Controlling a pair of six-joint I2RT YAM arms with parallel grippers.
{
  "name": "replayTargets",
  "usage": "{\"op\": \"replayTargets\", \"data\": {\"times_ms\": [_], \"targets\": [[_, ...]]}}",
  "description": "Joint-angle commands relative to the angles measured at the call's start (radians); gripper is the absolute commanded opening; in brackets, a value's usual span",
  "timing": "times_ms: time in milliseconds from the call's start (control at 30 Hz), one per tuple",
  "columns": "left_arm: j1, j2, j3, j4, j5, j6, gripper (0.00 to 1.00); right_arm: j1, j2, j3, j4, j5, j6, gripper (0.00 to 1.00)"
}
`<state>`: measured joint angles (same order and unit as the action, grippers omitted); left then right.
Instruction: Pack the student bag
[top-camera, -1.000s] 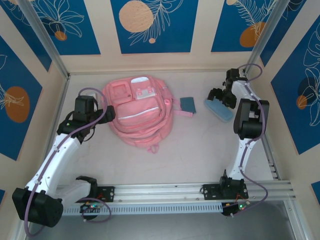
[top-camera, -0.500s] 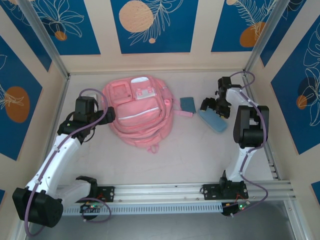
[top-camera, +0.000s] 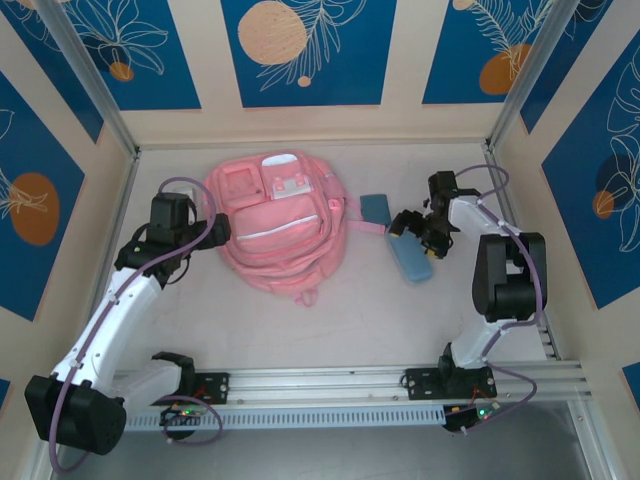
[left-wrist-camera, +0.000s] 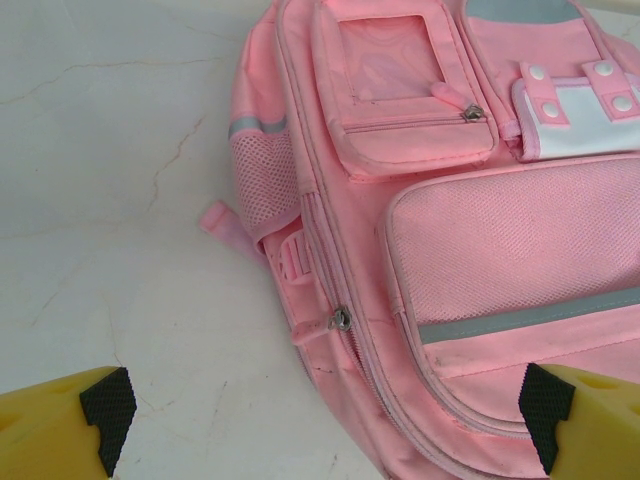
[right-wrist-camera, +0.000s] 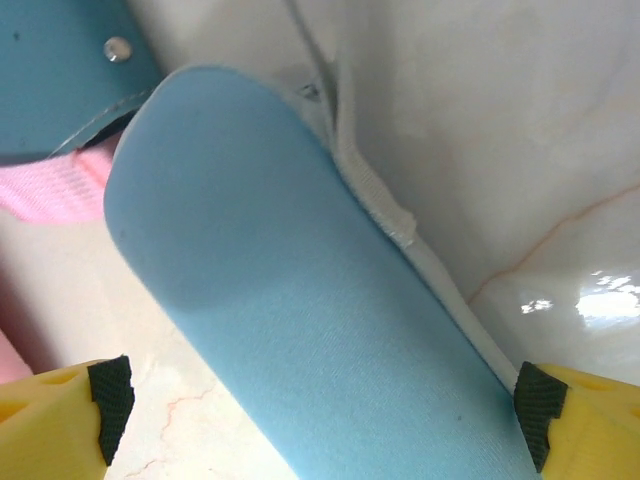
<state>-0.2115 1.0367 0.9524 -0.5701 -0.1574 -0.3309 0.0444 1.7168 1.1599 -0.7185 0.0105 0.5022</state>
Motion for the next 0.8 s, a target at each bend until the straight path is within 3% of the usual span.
{"op": "replayTargets", "data": {"times_ms": [0,200,367,467,600,767], "targets": [[0.011,-0.010,-0.012,-0.022,0.009,0.009,1.00,0.047,-0.034,-0.026,0.009,0.001,0.043,0.99],[0.011,-0.010,-0.015,-0.020,0.014,0.011,1.00,0.149,0.027,0.006,-0.079,0.239,0.019,1.00],[0.011,-0.013,-0.014,-0.024,0.030,0.019,1.00,0.184,0.068,0.007,-0.091,0.253,0.010,1.00],[0.011,-0.011,-0.014,-0.020,0.061,0.033,1.00,0.188,0.087,0.012,-0.092,0.257,0.010,0.93],[0.011,0.006,-0.003,0.008,0.178,0.065,1.00,0.189,0.064,0.010,-0.083,0.260,0.018,0.76],[-0.011,0.072,0.034,0.027,0.333,0.097,0.97,0.189,-0.013,-0.007,-0.059,0.237,0.034,0.72]]}}
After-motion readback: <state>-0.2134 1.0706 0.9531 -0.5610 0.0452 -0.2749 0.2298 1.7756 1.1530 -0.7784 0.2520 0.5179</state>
